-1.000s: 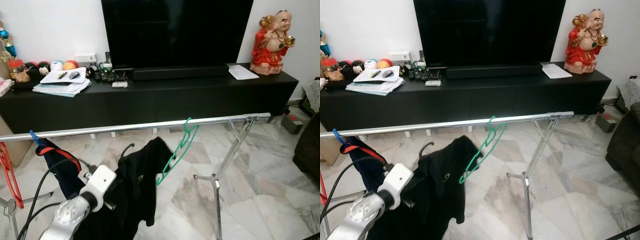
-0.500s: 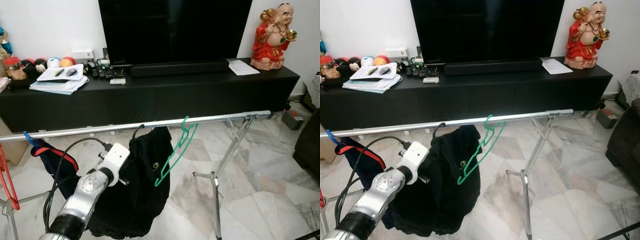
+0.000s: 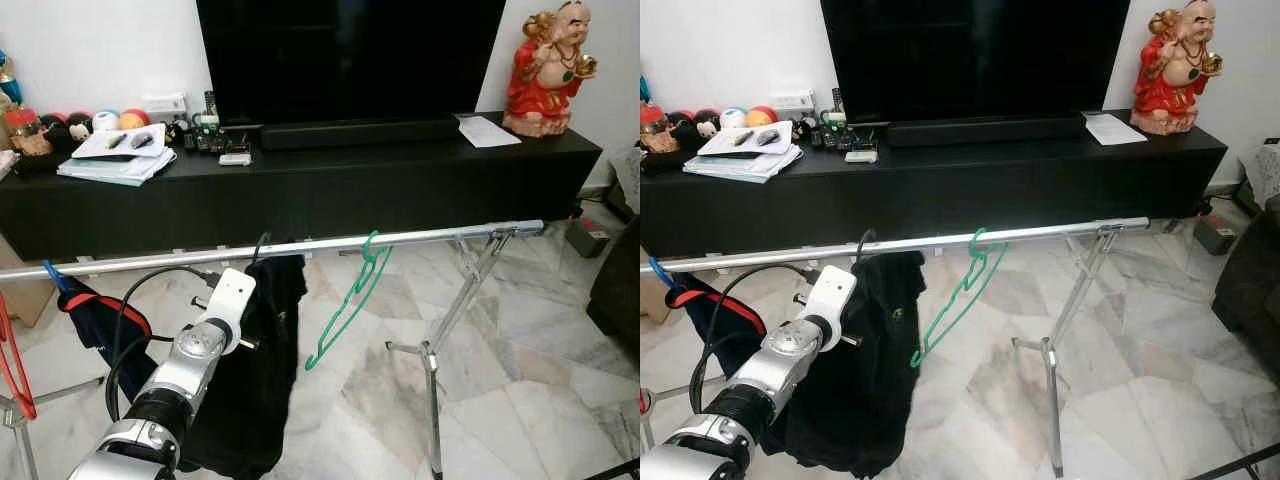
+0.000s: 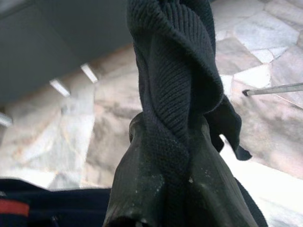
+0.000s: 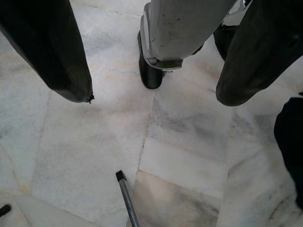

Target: Hang hanger

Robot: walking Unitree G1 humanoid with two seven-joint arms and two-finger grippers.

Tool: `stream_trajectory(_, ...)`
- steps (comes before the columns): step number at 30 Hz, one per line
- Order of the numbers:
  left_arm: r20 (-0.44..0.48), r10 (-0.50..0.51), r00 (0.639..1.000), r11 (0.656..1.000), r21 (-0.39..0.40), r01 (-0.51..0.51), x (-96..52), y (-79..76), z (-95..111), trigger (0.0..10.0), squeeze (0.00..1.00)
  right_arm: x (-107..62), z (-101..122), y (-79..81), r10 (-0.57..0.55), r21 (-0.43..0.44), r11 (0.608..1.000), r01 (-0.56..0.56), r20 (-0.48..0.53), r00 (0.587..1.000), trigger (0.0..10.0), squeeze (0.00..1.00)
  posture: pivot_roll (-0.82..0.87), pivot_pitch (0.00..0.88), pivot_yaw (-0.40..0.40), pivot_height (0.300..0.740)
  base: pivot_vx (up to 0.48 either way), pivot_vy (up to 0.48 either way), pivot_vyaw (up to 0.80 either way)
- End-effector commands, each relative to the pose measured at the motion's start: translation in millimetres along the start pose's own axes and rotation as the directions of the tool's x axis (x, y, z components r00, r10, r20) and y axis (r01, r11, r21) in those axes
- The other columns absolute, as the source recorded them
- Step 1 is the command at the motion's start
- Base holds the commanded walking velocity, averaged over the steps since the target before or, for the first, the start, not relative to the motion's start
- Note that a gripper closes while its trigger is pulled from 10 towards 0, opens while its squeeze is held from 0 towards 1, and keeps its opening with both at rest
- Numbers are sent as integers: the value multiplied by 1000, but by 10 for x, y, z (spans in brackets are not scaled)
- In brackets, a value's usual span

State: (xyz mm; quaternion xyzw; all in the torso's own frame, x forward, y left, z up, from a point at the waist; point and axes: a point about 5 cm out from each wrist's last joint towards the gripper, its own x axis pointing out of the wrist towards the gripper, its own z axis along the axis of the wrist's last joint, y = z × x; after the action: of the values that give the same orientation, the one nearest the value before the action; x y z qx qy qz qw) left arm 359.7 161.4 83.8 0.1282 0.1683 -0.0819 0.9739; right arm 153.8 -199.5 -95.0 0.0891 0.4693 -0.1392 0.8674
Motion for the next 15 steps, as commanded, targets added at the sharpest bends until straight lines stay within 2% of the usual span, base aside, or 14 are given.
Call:
stream_trajectory(1, -2, 29, 1000, 999, -16, -29, 21, 59, 65, 10000, 0, -1, -15, 0, -9, 15, 1000, 9, -11, 1000, 10000, 0, -9, 0, 47, 740, 0, 0, 0)
stream_trajectory(7, -62, 54, 997, 996, -62, -58, 23, 75, -38, 10000, 0, 0, -9, -5, -8, 13, 1000, 8, -10, 1000, 10000, 0, -9, 0, 45, 740, 0, 0, 0)
stream_trajectory(14, -74, 37, 997, 994, -95, -44, 26, 44, -71, 10000, 0, 1, -8, -3, -6, 12, 1000, 6, -10, 1000, 10000, 0, -8, 0, 44, 740, 0, 0, 0)
stream_trajectory(15, -65, 32, 997, 995, -95, -38, 24, 44, -67, 10000, 373, 1, -8, -2, -5, 12, 1000, 5, -10, 1000, 10000, 0, -7, 0, 44, 740, 0, 0, 0)
